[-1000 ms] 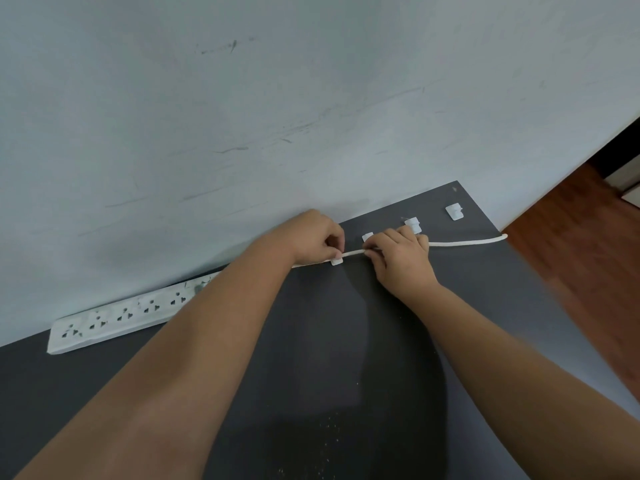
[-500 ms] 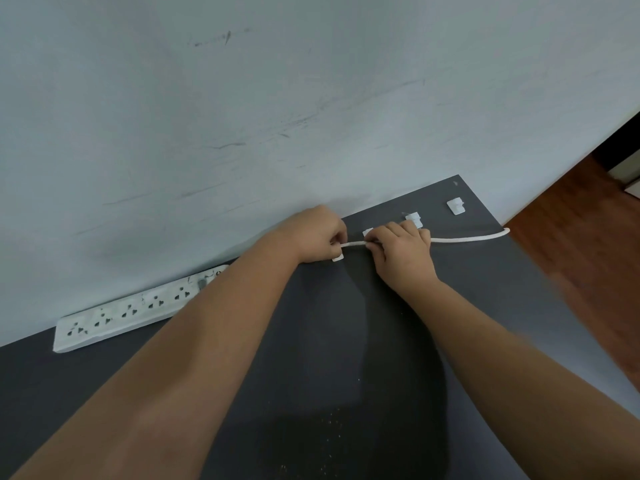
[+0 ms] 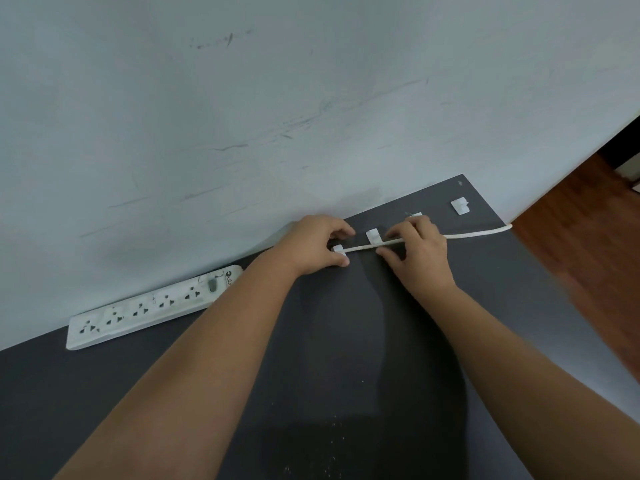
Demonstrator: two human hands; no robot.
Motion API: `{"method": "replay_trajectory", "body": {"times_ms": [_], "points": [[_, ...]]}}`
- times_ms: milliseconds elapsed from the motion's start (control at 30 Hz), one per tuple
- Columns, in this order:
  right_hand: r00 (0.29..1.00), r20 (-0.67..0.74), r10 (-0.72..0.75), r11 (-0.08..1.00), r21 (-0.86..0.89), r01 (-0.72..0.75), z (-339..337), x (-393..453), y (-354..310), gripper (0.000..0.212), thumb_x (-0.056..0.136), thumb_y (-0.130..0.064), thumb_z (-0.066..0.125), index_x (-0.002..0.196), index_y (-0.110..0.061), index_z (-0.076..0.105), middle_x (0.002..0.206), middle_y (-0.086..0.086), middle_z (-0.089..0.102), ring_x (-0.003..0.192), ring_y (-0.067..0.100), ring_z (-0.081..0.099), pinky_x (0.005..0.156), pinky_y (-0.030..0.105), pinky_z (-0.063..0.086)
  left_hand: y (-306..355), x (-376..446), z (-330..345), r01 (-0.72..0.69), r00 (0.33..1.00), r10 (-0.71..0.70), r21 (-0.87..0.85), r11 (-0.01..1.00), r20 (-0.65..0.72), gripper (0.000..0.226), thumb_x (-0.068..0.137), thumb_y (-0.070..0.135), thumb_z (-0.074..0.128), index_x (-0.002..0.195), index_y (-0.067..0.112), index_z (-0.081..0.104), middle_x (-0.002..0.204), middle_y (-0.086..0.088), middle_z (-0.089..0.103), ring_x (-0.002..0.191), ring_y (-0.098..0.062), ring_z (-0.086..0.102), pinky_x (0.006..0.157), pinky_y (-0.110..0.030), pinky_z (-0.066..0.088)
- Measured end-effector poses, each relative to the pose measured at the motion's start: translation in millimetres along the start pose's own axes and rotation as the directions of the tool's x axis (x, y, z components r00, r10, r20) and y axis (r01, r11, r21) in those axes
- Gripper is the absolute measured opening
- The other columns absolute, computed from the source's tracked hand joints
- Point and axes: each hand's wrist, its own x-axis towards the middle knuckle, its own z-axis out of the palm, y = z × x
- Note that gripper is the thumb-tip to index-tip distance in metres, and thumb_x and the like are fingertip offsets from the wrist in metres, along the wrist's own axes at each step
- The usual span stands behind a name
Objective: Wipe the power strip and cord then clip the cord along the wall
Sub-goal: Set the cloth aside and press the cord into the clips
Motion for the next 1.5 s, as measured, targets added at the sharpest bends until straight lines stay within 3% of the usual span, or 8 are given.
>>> {"method": "replay_trajectory", "body": {"times_ms": [133,400,633,833,1067,1200,1267,1500], "points": [[0.996,0.091,0.018,0.995,-0.096,-0.01,-17.2,-1.5,11.9,0.024,0.081,-0.032,0.07,0.103,-0.026,0.064,0.11,-0.005,0.061,0.117,0.025,0.046,0.093,0.039,0.028,15.7,16.0,18.5,-0.052,0.995,0.063,0.134,0.99,-0.074,0.053,0.079,0.032,0.076,0.128,0.023,0.06,0.12,0.001,0.062,0.112,-0.014,0.056,0.092,-0.024,0.043],[0.998,0.062,0.028,0.996,-0.083,-0.023,-15.9,7.2,20.4,0.014,0.09,-0.025,0.06,0.096,-0.028,0.071,0.095,-0.008,0.07,0.098,0.022,0.055,0.083,0.031,0.02,32.7,34.7,37.4,-0.013,0.982,0.035,0.12,0.993,-0.185,0.025,0.089,0.03,0.063,0.11,0.02,0.071,0.102,-0.001,0.067,0.097,-0.019,0.062,0.084,-0.032,0.05],[1.0,0.028,0.004,1.0,0.014,-0.004,-14.3,15.0,17.8,0.012,0.09,-0.026,0.061,0.094,-0.03,0.071,0.091,-0.012,0.069,0.096,0.016,0.053,0.078,0.028,0.017,32.6,39.3,39.8,-0.057,0.983,0.1,0.263,0.963,-0.152,0.026,0.098,0.025,0.047,0.109,0.014,0.069,0.105,-0.007,0.063,0.099,-0.026,0.059,0.082,-0.038,0.048],[0.999,0.028,0.038,0.998,-0.052,-0.037,-3.3,23.5,15.6,0.015,0.091,-0.029,0.059,0.095,-0.031,0.073,0.097,-0.008,0.07,0.093,0.02,0.053,0.072,0.027,0.011,33.0,41.7,36.1,-0.05,0.986,0.084,0.229,0.972,-0.144,0.025,0.097,0.024,0.05,0.11,0.016,0.07,0.107,-0.006,0.065,0.1,-0.025,0.06,0.084,-0.037,0.049],[0.994,0.002,0.109,0.992,-0.062,-0.109,6.4,26.4,9.8,0.017,0.089,-0.026,0.061,0.101,-0.025,0.074,0.097,0.001,0.061,0.095,0.025,0.053,0.079,0.033,0.025,25.8,39.6,36.9,-0.057,0.979,0.078,0.11,0.992,-0.189,0.017,0.085,0.03,0.068,0.098,0.021,0.074,0.094,0.002,0.065,0.088,-0.016,0.061,0.08,-0.035,0.05],[0.995,-0.086,0.039,0.997,0.073,-0.033,1.3,20.2,16.4,0.018,0.08,-0.016,0.071,0.098,-0.02,0.073,0.099,0.003,0.064,0.095,0.029,0.056,0.082,0.043,0.044,24.8,39.2,36.7,-0.073,0.986,0.092,0.136,0.988,-0.141,0.048,0.073,0.04,0.077,0.118,0.024,0.065,0.106,0.003,0.057,0.098,-0.015,0.056,0.084,-0.033,0.048],[0.992,-0.122,0.035,0.996,0.085,-0.025,-6.5,17.2,21.3,0.025,0.078,-0.019,0.073,0.103,-0.022,0.071,0.11,0.003,0.063,0.104,0.029,0.052,0.09,0.043,0.043,25.2,39.2,38.1,-0.098,0.987,0.114,0.142,0.985,-0.11,0.068,0.07,0.045,0.078,0.131,0.023,0.056,0.112,0.002,0.055,0.105,-0.016,0.054,0.09,-0.033,0.047],[0.966,0.055,0.251,0.965,-0.089,-0.246,-43.3,23.3,61.6,0.027,0.09,-0.035,0.056,0.115,-0.033,0.064,0.129,-0.008,0.054,0.121,0.027,0.035,0.091,0.036,0.024,53.0,57.4,50.0,-0.148,0.974,0.164,0.108,0.983,-0.159,0.042,0.091,0.035,0.061,0.13,0.02,0.058,0.114,-0.003,0.06,0.107,-0.021,0.056,0.09,-0.03,0.042]]}}
